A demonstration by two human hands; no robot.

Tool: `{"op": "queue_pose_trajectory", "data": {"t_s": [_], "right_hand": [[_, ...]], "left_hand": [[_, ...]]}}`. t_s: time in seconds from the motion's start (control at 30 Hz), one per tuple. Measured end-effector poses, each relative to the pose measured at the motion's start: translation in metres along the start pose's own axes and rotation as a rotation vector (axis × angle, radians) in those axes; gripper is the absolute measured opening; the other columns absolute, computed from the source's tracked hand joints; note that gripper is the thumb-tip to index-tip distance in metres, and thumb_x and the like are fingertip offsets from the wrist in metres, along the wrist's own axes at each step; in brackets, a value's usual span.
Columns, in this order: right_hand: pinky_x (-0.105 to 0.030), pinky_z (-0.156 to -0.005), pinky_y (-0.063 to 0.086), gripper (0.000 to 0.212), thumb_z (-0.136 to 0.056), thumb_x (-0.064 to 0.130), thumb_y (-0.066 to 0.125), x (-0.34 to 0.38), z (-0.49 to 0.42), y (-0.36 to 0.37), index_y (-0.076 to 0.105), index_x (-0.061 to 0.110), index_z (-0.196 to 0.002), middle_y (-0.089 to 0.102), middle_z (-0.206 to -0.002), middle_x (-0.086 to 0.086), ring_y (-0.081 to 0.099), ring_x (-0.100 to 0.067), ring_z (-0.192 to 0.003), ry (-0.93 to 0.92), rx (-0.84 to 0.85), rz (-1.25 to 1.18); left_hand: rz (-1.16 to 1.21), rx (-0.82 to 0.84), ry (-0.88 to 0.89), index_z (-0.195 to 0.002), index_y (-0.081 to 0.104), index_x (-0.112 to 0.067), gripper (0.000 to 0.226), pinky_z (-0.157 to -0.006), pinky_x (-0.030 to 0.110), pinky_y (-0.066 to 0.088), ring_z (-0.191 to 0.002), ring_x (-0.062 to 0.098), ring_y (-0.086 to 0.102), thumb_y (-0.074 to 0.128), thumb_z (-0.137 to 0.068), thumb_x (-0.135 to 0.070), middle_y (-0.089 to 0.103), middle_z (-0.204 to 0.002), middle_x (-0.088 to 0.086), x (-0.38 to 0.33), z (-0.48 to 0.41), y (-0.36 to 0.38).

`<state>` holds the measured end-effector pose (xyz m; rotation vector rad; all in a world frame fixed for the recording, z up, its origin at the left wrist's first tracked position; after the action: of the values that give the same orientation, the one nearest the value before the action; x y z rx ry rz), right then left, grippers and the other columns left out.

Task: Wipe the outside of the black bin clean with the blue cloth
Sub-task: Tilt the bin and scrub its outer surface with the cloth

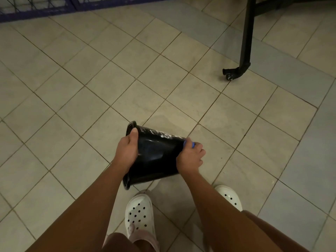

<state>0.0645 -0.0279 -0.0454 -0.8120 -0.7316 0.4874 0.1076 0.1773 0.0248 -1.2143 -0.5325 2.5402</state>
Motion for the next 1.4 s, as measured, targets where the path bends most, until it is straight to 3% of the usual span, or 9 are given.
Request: {"op": "queue_pose_trajectory", "data": {"t_s": [0.17,0.3,0.4,0.6,0.73,0.93,1.07,1.27,1.4], "right_hand": [[-0.046,-0.087,0.040,0.065,-0.081,0.004,0.052,-0.005,0.012,0.007,0.030,0.020,-0.140,0.030,-0.132,-0.015,0.031,-0.032,-0.113,-0.153,-0.042,0.057],[-0.048,-0.082,0.042,0.078,-0.068,0.003,0.072,-0.013,0.029,0.013,0.038,0.011,-0.138,0.038,-0.132,-0.022,0.034,-0.034,-0.110,-0.412,-0.095,0.067],[-0.045,-0.080,0.045,0.075,-0.068,0.006,0.073,-0.024,0.030,0.011,0.039,0.012,-0.135,0.041,-0.129,-0.019,0.035,-0.029,-0.108,-0.413,-0.139,0.027],[-0.043,-0.080,0.045,0.070,-0.069,0.006,0.070,-0.005,0.049,0.016,0.042,0.010,-0.133,0.040,-0.128,-0.016,0.035,-0.029,-0.110,-0.525,-0.142,0.006],[-0.043,-0.076,0.046,0.055,-0.075,0.013,0.053,-0.007,0.030,0.009,0.047,0.014,-0.130,0.047,-0.124,-0.014,0.037,-0.027,-0.106,-0.529,-0.181,0.043],[-0.042,-0.080,0.045,0.072,-0.068,0.008,0.074,-0.022,0.048,0.017,0.042,0.011,-0.132,0.044,-0.127,-0.017,0.037,-0.027,-0.109,-0.473,-0.174,-0.004],[-0.045,-0.081,0.044,0.067,-0.068,0.010,0.074,0.004,0.041,0.014,0.046,0.013,-0.129,0.047,-0.125,-0.016,0.038,-0.028,-0.110,-0.594,-0.163,0.024],[-0.042,-0.073,0.043,0.063,-0.066,0.004,0.070,-0.031,0.029,0.013,0.052,0.012,-0.126,0.051,-0.117,-0.015,0.044,-0.030,-0.100,-0.334,-0.178,0.021],[-0.042,-0.079,0.042,0.065,-0.069,0.005,0.068,-0.002,0.052,0.016,0.047,0.009,-0.130,0.046,-0.125,-0.018,0.035,-0.027,-0.108,-0.481,-0.192,-0.013]], "left_hand": [[0.186,0.084,-0.205,-0.104,0.062,-0.011,0.041,-0.079,0.039,0.047,-0.087,0.027,0.061,0.038,-0.096,-0.043,0.065,-0.089,0.010,0.002,-0.007,-0.006],[0.246,0.083,-0.303,-0.111,0.064,-0.016,0.054,-0.095,0.048,0.048,-0.096,0.032,0.063,0.038,-0.090,-0.059,0.067,-0.102,0.014,0.010,-0.007,-0.002],[0.154,0.016,-0.220,-0.118,0.062,-0.013,0.061,-0.101,0.050,0.046,-0.102,0.033,0.061,0.034,-0.096,-0.061,0.067,-0.105,0.014,0.001,-0.010,-0.001],[0.032,-0.034,-0.140,-0.086,0.057,-0.011,0.038,-0.081,0.039,0.044,-0.085,0.028,0.055,0.032,-0.101,-0.034,0.059,-0.090,0.015,-0.009,-0.014,-0.001],[0.028,-0.098,-0.083,-0.089,0.059,-0.004,0.042,-0.076,0.038,0.044,-0.083,0.028,0.055,0.033,-0.102,-0.034,0.058,-0.086,0.016,-0.006,-0.012,-0.003],[-0.165,-0.120,0.086,-0.088,0.064,0.006,0.055,-0.078,0.043,0.050,-0.082,0.034,0.061,0.029,-0.105,-0.033,0.066,-0.085,0.021,-0.021,-0.009,-0.002],[-0.279,-0.155,0.188,-0.086,0.063,0.005,0.053,-0.075,0.044,0.051,-0.079,0.034,0.062,0.029,-0.106,-0.031,0.065,-0.083,0.022,-0.030,-0.001,-0.002],[-0.288,-0.144,0.280,-0.064,0.048,-0.011,0.047,-0.056,0.027,0.040,-0.061,0.021,0.050,0.033,-0.106,-0.028,0.053,-0.064,0.009,-0.034,0.004,0.001],[-0.267,-0.120,0.275,-0.065,0.049,-0.011,0.047,-0.061,0.033,0.042,-0.065,0.025,0.051,0.035,-0.106,-0.030,0.054,-0.066,0.010,-0.029,0.002,-0.002]]}}
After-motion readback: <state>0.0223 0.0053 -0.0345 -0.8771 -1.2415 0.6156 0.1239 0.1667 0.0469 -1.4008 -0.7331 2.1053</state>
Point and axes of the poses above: each hand's wrist, its own z-axis away from the middle knuckle, its own y-axis out of the palm, x = y × z, the point moved 7 cm from there along -z, towards the middle knuckle
